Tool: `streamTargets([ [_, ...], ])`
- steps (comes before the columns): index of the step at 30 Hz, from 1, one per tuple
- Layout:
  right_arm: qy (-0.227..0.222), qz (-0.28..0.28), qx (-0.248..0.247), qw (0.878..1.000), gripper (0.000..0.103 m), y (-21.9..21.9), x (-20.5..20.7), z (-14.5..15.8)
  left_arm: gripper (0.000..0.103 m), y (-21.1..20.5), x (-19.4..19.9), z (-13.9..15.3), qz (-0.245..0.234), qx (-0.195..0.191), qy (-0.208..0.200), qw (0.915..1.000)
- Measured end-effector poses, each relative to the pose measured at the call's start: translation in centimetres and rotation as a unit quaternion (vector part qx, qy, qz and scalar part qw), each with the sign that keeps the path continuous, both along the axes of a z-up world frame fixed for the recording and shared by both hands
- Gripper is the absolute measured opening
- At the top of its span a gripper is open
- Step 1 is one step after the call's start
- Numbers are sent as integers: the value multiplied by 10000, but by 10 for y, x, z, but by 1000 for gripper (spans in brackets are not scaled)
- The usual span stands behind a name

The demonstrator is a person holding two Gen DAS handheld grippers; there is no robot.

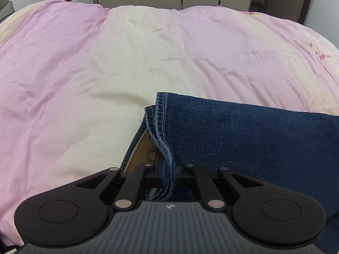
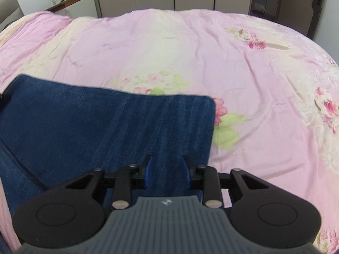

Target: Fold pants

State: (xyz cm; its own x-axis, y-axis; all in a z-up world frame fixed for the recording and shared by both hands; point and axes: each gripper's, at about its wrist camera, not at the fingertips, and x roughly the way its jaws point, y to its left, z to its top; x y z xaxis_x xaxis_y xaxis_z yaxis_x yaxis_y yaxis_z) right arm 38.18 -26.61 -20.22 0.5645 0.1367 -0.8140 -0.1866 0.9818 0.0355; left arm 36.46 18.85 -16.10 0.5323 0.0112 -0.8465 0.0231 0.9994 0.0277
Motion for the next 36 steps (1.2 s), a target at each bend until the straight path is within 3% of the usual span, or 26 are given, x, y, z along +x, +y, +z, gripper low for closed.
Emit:
streamTargets([
  [3,-95,-100,-18,9999,19,-8,18,1,8,-1,3,-5,38,40,21,10000],
  [7,-212,-178,-182,9995,18,-15,53,-7,8,-2,4,-9,2,102,69,9999],
  [10,75,-290,-306,9991,15,-19,81,-31,9,1,6,-11,103,-2,106,9999],
  [13,269,-359,-252,9987,16,-21,93,-44,14,-4,5,-7,133,150,93,9998],
  [16,265,-397,-284,9985,19,-19,88,-31,21,-5,-4,7,86,239,-28,9997],
  [20,147,-362,180,9991,20,-19,50,-1,50,16,-28,38,352,-298,-368,9983],
  [22,154,-369,289,9988,22,-22,22,9,57,31,-43,50,668,-681,-412,9946],
  [27,324,-812,745,9934,31,-37,-43,8,79,59,-80,55,1484,-1675,-412,9738],
  [32,527,-1176,1067,9859,37,-46,-75,-3,79,78,-101,23,2336,-2574,-142,9376],
  [36,554,-1226,1124,9845,37,-44,-80,-5,65,86,-108,-1,2725,-3347,-190,9018],
])
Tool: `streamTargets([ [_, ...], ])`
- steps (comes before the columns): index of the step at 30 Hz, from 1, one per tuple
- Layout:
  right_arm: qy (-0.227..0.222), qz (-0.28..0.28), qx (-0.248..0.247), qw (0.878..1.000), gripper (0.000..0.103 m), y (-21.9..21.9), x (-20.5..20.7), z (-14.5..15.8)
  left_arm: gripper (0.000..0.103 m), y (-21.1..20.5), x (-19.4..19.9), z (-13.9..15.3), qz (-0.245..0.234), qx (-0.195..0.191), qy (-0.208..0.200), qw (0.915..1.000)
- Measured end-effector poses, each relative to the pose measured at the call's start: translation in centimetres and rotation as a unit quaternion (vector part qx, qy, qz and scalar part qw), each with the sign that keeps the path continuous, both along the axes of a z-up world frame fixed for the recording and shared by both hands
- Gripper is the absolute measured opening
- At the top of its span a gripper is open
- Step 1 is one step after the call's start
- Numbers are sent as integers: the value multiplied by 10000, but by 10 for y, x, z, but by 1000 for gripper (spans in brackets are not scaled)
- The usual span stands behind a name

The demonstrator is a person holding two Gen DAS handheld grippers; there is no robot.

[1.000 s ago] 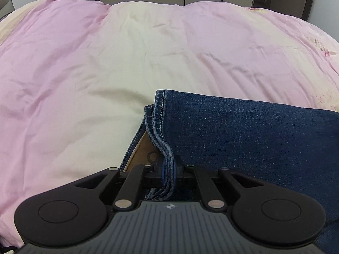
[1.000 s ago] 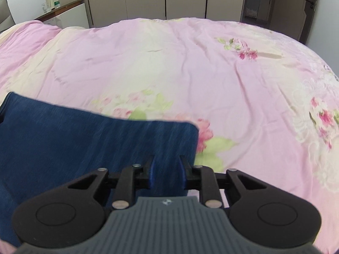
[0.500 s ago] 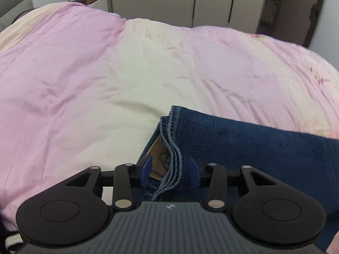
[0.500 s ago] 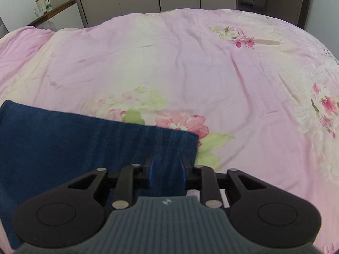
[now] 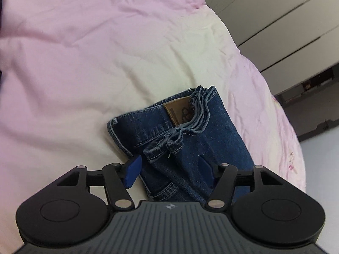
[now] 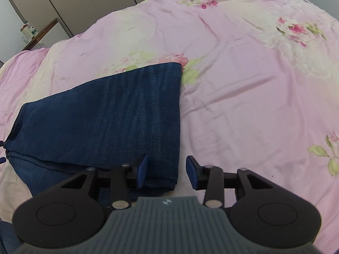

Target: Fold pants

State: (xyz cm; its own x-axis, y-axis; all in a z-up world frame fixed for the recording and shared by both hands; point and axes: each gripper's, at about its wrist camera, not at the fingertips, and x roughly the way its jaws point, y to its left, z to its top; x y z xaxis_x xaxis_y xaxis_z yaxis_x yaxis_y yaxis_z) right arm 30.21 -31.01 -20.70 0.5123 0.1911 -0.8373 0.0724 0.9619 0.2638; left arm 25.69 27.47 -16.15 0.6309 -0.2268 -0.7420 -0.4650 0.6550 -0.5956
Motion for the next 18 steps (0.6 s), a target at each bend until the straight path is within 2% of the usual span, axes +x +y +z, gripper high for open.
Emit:
streamTargets([
  [1,-5,12,-15,10000,37,2,0,0,62,0,-1,-1,81,-27,-72,9999],
  [3,-7,13,-24,10000,37,4,0,1,51,-2,-1,0,193,102,-38,9998],
  [4,-7,3,-31,10000,37,4,-1,1,40,-4,0,0,214,205,30,9996],
  [5,-3,0,-46,10000,37,5,-2,0,37,-5,0,0,221,263,64,9994],
  [11,31,-32,-78,10000,37,5,-4,-2,30,-10,-7,5,322,406,-52,9986],
  [13,30,-10,-112,9999,37,5,-3,-2,26,-14,-5,7,279,583,-55,9979],
  [14,33,-4,-122,9999,37,6,-2,-2,20,-16,-3,8,251,681,-59,9973],
  [15,38,2,-129,9999,37,6,-2,-2,16,-19,-2,11,224,757,-137,9968],
  [18,43,-2,-141,9999,37,5,-2,-2,13,-32,-7,36,144,1077,-613,9922],
])
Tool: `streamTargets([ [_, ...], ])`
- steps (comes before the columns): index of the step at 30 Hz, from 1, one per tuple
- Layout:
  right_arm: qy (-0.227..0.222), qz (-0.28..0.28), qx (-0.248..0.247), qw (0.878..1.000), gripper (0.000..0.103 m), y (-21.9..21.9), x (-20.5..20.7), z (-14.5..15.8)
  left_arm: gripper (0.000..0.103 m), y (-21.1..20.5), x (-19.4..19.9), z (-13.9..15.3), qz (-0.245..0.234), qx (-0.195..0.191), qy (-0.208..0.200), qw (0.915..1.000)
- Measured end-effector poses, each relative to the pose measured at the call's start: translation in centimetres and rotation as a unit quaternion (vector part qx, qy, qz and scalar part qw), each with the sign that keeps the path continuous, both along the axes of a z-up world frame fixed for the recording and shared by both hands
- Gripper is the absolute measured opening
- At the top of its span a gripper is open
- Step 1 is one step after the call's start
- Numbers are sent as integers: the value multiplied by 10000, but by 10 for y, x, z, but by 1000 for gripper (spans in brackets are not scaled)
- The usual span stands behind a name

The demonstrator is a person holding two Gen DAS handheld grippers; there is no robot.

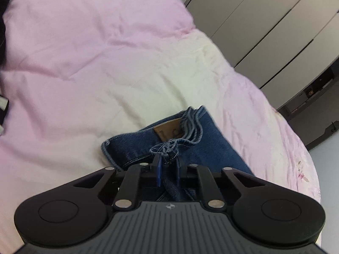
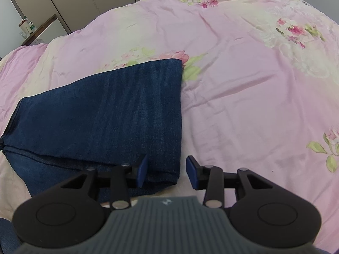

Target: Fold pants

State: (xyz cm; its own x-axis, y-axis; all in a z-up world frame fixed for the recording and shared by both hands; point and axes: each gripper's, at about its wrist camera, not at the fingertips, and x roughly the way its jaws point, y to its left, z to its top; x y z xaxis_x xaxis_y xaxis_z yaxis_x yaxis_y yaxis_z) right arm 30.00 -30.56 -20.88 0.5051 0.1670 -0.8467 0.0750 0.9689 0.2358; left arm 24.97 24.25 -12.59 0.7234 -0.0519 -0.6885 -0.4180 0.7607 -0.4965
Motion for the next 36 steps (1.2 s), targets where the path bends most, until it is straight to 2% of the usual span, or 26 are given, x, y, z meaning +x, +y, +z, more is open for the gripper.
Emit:
streamTargets([
  [1,-20,-2,-9,10000,37,0,0,2,13,-2,-1,10,-38,38,-166,9998],
  [3,-79,-9,-22,10000,45,-3,-2,7,13,-1,-3,26,-74,13,-402,9992],
  [5,-139,-74,33,9999,45,-8,-3,12,13,4,3,28,-103,187,-255,9994],
  [8,-170,-189,196,9995,38,-15,-2,15,13,16,14,0,-64,304,254,9992],
  [10,-112,-275,189,9994,38,-16,1,8,13,23,16,-26,-68,202,556,9982],
  [13,225,-441,276,9984,38,-18,6,-13,13,25,15,-47,-94,146,542,9984],
  [16,620,-479,237,9966,38,-16,9,-37,13,21,17,-49,-97,225,603,9979],
  [19,718,-289,-27,9970,38,-9,12,-35,14,21,18,-43,-217,324,639,9972],
  [21,848,-125,-256,9960,36,-8,10,-31,15,25,16,-39,-253,254,592,9976],
  [22,871,-148,-331,9955,35,-10,7,-27,16,25,15,-38,-284,232,568,9977],
  [24,590,-20,-368,9976,34,-11,-4,-14,16,26,14,-36,-353,251,569,9974],
  [25,470,125,-369,9981,36,-8,-11,-7,16,26,15,-37,-374,269,576,9973],
  [27,351,519,-485,9969,55,7,-21,-1,16,25,17,-39,-392,308,609,9969],
  [29,248,829,-800,9930,62,29,-27,-4,16,22,20,-40,-412,384,650,9963],
  [30,183,873,-960,9914,62,40,-28,-8,16,20,21,-41,-429,424,671,9959],
  [32,164,804,-983,9918,62,52,-23,-18,15,19,22,-41,-449,457,698,9955],
  [34,76,544,-1204,9912,56,60,-14,-28,15,20,23,-42,-460,434,728,9953],
  [36,-89,212,-1313,9911,39,59,-11,-30,16,21,25,-44,-466,408,772,9951],
])
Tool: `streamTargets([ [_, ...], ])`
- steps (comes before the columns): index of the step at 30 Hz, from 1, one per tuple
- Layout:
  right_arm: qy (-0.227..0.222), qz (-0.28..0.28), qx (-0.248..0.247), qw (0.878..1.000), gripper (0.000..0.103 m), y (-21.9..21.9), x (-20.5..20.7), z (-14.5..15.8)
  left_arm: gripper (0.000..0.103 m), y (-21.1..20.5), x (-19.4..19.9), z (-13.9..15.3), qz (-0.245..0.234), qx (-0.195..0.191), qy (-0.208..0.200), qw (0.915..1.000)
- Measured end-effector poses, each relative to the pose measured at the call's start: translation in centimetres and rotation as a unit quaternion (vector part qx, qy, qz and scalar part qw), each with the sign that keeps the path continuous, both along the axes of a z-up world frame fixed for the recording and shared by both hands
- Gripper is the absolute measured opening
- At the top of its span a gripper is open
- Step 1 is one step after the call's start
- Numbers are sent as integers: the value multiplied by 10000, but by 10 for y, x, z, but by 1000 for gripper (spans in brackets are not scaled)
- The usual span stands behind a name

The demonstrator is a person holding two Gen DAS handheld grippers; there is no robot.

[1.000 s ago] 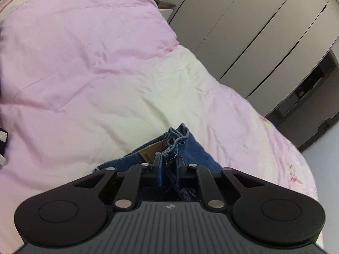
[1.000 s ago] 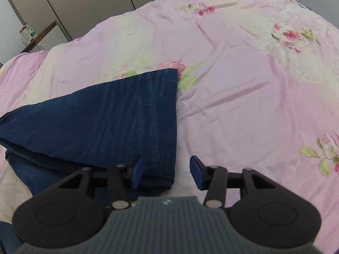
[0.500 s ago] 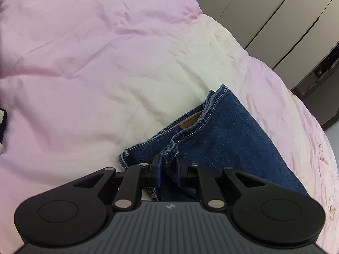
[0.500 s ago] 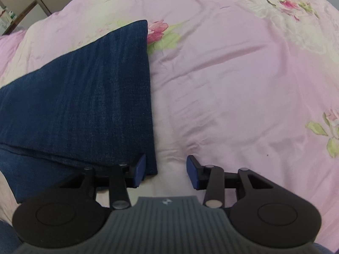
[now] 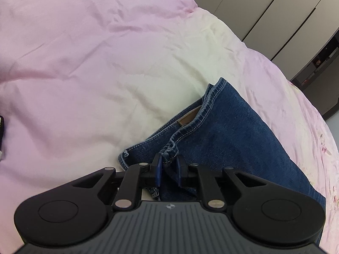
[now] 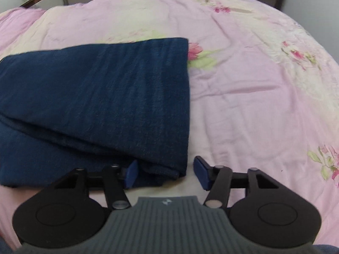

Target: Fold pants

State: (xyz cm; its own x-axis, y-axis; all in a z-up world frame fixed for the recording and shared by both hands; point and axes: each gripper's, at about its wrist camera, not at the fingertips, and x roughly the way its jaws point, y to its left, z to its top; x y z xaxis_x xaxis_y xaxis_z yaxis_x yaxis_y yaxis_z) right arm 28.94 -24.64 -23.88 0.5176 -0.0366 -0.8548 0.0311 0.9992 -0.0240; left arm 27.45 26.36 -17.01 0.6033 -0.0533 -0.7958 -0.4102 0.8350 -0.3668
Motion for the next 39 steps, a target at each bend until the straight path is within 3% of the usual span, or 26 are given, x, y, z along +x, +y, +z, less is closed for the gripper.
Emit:
streamTargets([
  [1,53,-50,-52,10000,34,-1,0,-1,16,-1,1,-1,-39,44,15,10000],
  [3,90,70,-334,9994,12,0,-8,-1,16,-4,5,-4,-172,215,66,9996],
  [4,114,104,-495,9987,12,-3,-13,-1,16,-6,7,-6,-213,267,94,9994],
  [7,296,-158,-42,9994,13,-25,-15,1,16,-7,9,-9,-241,301,114,9992],
  [8,325,-191,10,9993,11,-27,-16,2,16,-6,8,-9,-230,278,101,9993],
  [9,355,-193,-14,9992,0,-27,-16,2,17,-5,7,-9,-214,253,70,9994],
  [11,438,-367,-287,9980,0,-28,-20,2,22,-2,2,-5,-182,206,-16,9996],
  [14,481,-578,435,9962,0,-50,-25,11,30,6,-11,7,64,-41,-256,9996],
  [16,308,-409,639,9966,4,-53,-28,22,57,13,-27,15,459,-195,-511,9974],
  [17,188,-361,762,9963,19,-52,-28,29,77,17,-34,18,660,-307,-638,9953],
  [18,83,-334,950,9949,45,-53,-26,33,85,22,-40,20,858,-470,-747,9924],
  [20,-111,-403,1276,9909,56,-55,-18,38,86,31,-46,17,1073,-883,-746,9875],
  [25,-238,-499,1742,9832,56,-59,19,27,87,39,-42,-13,1472,-1655,-379,9744],
  [29,72,-803,2263,9707,54,-73,42,0,87,33,-37,-38,1723,-2250,-490,9577],
  [31,312,-1010,2714,9567,55,-85,50,-21,86,28,-32,-47,1784,-2261,-566,9559],
  [34,333,-1431,3517,9245,55,-103,53,-43,80,23,-27,-54,1870,-2173,-671,9557],
  [37,352,-1564,3974,9035,45,-112,58,-54,63,22,-24,-54,1800,-1995,-643,9611],
  [39,380,-1500,4091,8993,22,-111,62,-57,48,22,-24,-52,1808,-1905,-638,9628],
])
